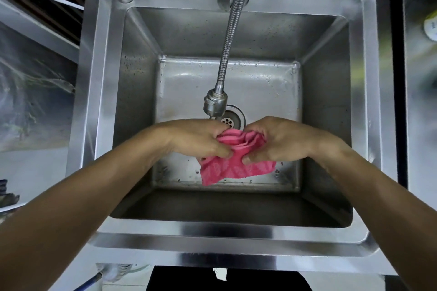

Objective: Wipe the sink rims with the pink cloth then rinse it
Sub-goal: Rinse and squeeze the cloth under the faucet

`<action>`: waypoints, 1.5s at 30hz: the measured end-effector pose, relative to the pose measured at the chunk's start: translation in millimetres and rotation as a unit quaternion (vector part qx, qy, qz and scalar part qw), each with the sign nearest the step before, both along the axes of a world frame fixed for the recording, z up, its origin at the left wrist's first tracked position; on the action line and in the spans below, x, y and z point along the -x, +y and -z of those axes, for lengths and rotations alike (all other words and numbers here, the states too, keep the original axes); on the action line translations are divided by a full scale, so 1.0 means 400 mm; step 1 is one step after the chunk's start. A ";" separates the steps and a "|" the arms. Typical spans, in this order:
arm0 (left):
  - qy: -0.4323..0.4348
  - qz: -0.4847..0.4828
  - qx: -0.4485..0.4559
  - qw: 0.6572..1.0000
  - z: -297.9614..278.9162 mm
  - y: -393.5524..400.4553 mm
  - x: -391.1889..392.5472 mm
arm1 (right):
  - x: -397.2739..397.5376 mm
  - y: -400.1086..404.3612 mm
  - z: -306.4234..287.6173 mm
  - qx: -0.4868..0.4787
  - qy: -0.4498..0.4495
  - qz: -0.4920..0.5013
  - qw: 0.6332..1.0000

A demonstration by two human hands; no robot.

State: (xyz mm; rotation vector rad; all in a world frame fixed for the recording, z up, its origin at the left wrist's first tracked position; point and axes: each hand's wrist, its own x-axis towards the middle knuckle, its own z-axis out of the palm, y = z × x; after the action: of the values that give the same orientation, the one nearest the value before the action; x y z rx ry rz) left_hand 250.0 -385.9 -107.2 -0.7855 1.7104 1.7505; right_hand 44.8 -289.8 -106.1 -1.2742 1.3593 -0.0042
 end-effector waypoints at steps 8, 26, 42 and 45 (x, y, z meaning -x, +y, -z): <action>-0.004 -0.072 -0.430 0.900 0.080 -0.037 -0.028 | -0.023 0.021 0.000 0.306 0.022 -0.053 0.950; 0.101 0.195 0.328 0.919 -0.053 -0.021 0.049 | 0.057 -0.071 0.051 -0.321 -0.325 0.063 0.888; -0.032 0.178 0.567 0.804 0.034 0.058 0.010 | -0.099 -0.046 0.053 0.109 0.195 -0.097 0.970; -0.103 0.096 0.383 0.913 0.046 0.051 0.037 | -0.084 -0.042 0.065 0.195 0.234 -0.150 0.941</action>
State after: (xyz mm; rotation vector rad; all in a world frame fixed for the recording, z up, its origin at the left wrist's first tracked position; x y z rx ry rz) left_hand 235.1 -365.3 -125.6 -1.0273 2.2381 0.7940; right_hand 78.4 -306.8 -132.2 -1.8965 1.5983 0.2687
